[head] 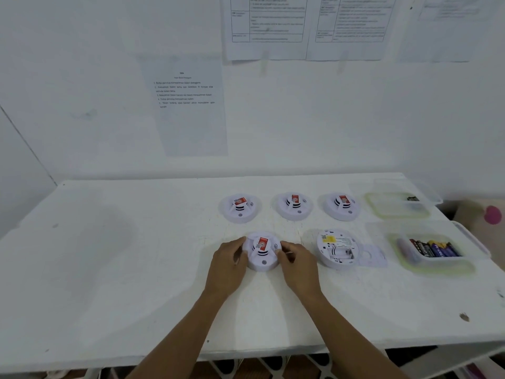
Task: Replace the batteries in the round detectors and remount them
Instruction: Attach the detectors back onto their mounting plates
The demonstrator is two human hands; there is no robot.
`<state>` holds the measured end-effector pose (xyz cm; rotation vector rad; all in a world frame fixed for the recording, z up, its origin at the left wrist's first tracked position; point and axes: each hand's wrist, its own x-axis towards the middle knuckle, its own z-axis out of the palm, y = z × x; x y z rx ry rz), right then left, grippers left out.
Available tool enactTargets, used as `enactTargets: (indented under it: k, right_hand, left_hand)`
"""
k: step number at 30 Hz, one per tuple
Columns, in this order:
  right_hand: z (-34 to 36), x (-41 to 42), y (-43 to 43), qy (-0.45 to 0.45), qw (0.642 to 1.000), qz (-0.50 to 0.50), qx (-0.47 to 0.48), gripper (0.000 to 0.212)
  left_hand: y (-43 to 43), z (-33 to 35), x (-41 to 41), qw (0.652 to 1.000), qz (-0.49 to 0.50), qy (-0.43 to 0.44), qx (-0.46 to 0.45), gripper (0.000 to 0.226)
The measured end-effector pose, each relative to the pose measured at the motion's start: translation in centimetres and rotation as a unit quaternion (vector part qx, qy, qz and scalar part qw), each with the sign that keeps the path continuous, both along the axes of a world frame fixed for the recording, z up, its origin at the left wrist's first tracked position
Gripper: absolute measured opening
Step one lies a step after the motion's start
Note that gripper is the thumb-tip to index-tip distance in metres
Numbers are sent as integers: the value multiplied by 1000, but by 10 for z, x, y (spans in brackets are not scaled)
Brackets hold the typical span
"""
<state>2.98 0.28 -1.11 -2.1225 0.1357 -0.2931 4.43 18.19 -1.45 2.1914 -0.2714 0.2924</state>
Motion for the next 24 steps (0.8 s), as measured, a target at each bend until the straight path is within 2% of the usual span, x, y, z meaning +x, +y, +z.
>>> enactTargets:
  k: [5, 13, 16, 20, 22, 24]
  right_hand:
    - [-3, -1, -1, -4, 1000, -4, -7, 21]
    - [9, -12, -3, -4, 1000, 4, 19, 28]
    - [19, -22, -14, -49, 999, -11, 18, 22]
    - [39, -34, -50, -135, 989, -67, -4, 15]
    - [46, -33, -74, -151, 983, -100, -34, 14]
    - [48, -31, -100, -121, 979, -135, -97, 12]
  left_hand:
    - [-1, 0, -1, 1000, 6, -7, 2, 23]
    - [-1, 5, -2, 999, 26, 0, -32, 32]
    - [-10, 17, 0, 999, 26, -29, -15, 39]
    - [-50, 39, 6, 996, -6, -82, -25, 24]
    - [-77, 47, 7, 996, -24, -63, -54, 19]
    - [-104, 47, 8, 998, -38, -30, -46, 19]
